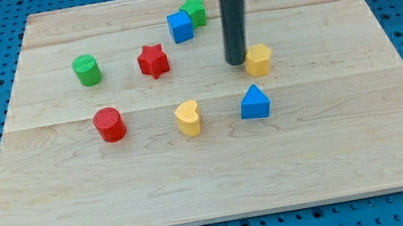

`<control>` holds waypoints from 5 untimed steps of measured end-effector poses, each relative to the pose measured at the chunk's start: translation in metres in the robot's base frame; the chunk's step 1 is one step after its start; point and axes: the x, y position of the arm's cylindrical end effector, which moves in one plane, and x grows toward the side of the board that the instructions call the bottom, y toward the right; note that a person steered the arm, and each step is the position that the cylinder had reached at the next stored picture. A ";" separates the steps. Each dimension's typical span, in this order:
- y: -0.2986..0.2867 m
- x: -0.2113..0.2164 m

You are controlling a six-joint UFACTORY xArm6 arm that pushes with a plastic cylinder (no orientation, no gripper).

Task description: Push the red star to the top of the green circle

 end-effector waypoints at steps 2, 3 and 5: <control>-0.053 0.013; -0.091 0.003; -0.158 -0.058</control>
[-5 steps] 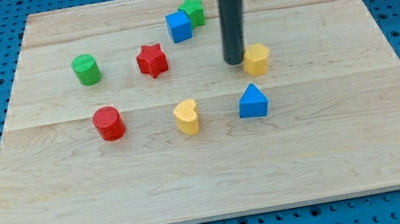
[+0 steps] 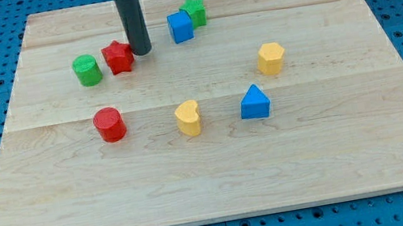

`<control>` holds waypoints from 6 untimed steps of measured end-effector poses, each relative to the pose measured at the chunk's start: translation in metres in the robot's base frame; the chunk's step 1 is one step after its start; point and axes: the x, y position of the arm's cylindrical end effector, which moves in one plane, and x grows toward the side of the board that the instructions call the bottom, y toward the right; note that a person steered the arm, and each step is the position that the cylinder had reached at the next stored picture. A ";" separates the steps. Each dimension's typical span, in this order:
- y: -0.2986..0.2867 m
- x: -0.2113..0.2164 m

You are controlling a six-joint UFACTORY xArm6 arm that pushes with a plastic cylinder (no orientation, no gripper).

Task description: Push the red star to the top of the green circle

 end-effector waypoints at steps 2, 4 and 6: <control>-0.026 0.038; -0.053 -0.019; 0.001 -0.049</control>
